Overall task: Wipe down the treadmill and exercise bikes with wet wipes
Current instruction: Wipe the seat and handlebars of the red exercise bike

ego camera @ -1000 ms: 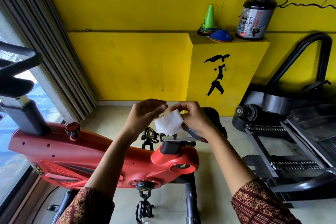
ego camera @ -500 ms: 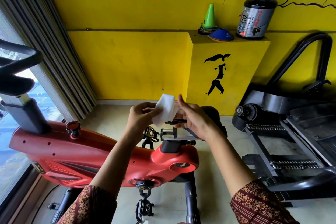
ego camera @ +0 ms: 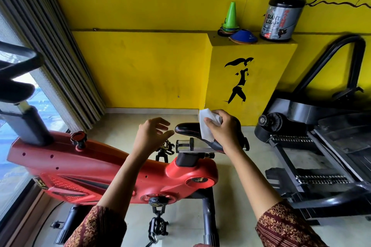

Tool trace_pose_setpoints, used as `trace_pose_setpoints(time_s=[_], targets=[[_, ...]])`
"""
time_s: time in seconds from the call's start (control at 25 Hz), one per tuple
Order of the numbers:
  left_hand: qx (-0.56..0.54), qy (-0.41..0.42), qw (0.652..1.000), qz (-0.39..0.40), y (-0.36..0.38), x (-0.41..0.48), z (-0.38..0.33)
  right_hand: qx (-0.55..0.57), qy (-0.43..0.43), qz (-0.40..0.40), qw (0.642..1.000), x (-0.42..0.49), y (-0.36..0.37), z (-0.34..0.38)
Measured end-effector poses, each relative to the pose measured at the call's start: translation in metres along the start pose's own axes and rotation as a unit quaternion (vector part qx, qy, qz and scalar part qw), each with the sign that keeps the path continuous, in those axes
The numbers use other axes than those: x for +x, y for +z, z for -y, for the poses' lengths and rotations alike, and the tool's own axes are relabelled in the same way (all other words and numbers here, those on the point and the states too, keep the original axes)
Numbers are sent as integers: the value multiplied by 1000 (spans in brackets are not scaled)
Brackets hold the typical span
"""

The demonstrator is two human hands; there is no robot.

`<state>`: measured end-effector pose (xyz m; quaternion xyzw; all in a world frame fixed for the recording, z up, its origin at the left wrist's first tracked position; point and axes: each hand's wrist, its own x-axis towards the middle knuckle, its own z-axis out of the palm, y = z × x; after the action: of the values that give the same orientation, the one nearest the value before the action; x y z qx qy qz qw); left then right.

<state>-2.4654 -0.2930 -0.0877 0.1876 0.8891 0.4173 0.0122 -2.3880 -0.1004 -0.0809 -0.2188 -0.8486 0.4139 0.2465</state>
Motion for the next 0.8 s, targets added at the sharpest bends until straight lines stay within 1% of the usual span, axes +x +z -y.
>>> trace_pose_setpoints(time_s=[0.08, 0.16, 0.32, 0.4, 0.52, 0.6, 0.72, 0.76, 0.8], targets=[[1, -4, 1000, 15, 3, -1, 1, -30, 0, -7, 1000, 1, 1, -5], [-5, -9, 1000, 28, 8, -1, 2, -37, -2, 2, 999, 1, 2, -12], [-28, -12, 999, 38, 26, -2, 2, -18, 11, 66, 998, 5, 5, -35], [-33, -13, 998, 49, 39, -1, 1, -1, 37, 98, 994, 6, 8, -50], [-44, -9, 997, 64, 58, 0, 3, 20, 54, 122, 991, 3, 8, -71], [-49, -1, 996, 78, 71, 3, 4, 6, 29, 96, 995, 6, 5, -82], [-45, 4, 993, 111, 89, 16, 8, -82, -45, -18, 996, 21, 6, -96], [-45, 5, 992, 114, 93, 22, 9, -107, -68, -30, 991, 26, 9, -103], [-45, 7, 993, 109, 97, 29, 9, -131, -84, -17, 988, 29, 13, -110]])
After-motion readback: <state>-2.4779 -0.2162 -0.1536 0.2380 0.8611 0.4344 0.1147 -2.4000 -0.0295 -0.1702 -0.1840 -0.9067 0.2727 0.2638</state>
